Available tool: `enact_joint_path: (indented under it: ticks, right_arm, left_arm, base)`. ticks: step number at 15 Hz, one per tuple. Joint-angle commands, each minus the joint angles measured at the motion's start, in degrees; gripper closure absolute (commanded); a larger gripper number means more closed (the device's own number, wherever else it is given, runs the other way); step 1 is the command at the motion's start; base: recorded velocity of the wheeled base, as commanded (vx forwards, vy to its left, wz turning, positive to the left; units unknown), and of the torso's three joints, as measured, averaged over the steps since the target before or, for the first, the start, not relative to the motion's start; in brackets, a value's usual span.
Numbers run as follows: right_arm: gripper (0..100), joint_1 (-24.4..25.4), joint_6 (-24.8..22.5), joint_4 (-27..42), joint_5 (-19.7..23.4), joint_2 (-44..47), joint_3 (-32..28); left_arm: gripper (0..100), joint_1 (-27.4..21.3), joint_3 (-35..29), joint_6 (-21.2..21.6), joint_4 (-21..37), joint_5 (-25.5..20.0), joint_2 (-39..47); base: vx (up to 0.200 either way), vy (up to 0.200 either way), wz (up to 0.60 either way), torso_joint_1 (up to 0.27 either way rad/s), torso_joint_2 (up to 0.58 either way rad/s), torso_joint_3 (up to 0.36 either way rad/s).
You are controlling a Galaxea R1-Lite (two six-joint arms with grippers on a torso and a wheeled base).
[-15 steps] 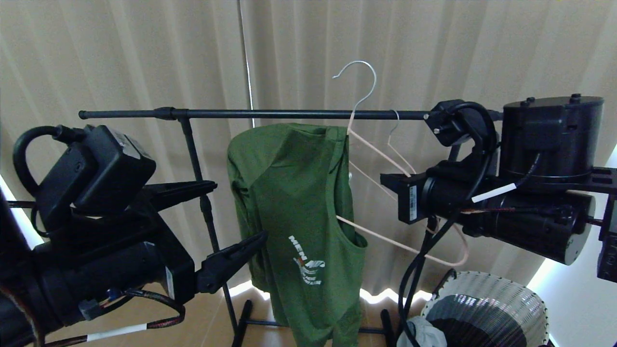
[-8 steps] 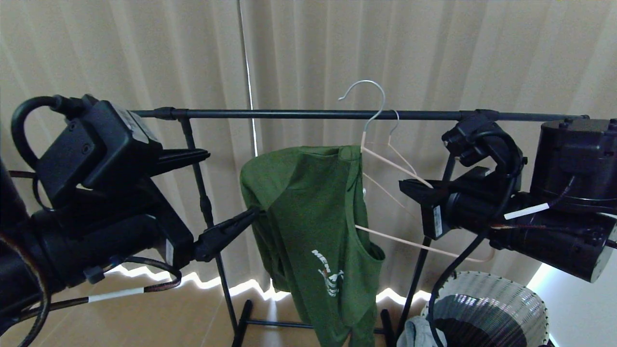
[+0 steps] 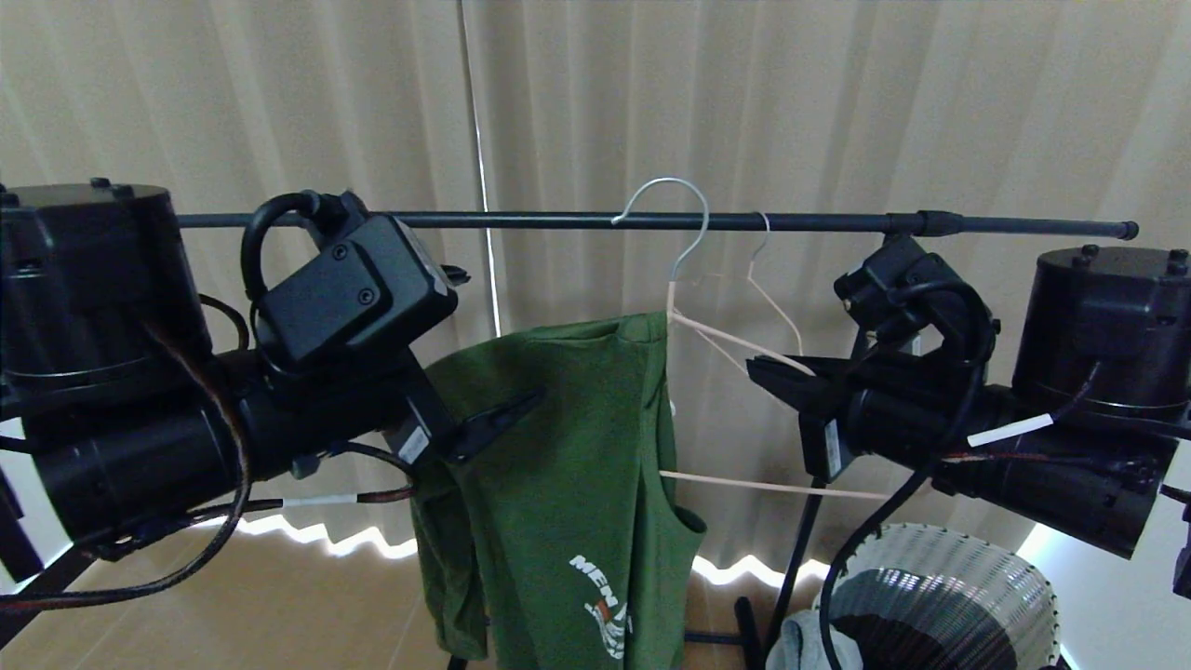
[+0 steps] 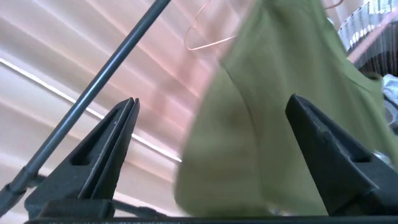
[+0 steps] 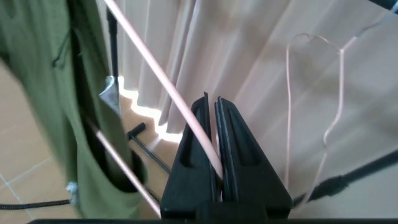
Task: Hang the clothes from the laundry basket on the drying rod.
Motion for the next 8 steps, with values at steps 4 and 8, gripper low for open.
enact_joint_path:
  ticks: [4,8]
  right_arm:
    - [100,2.1,-0.1,-3.0,0.0,1.9,0.6]
    - [100,4.0,-0.1,-3.3,0.0,1.3,0.7]
  left_arm:
    - [0,1.8,-1.9,0.0,-0.1,0.1,3.9]
    - [0,1.7,-1.9,0.0,-0.1,0.1,3.7]
  base:
    - [0.0,0.0,0.0,0.0,0.0,0.0]
    - [0.0,0.0,0.0,0.0,0.0,0.0]
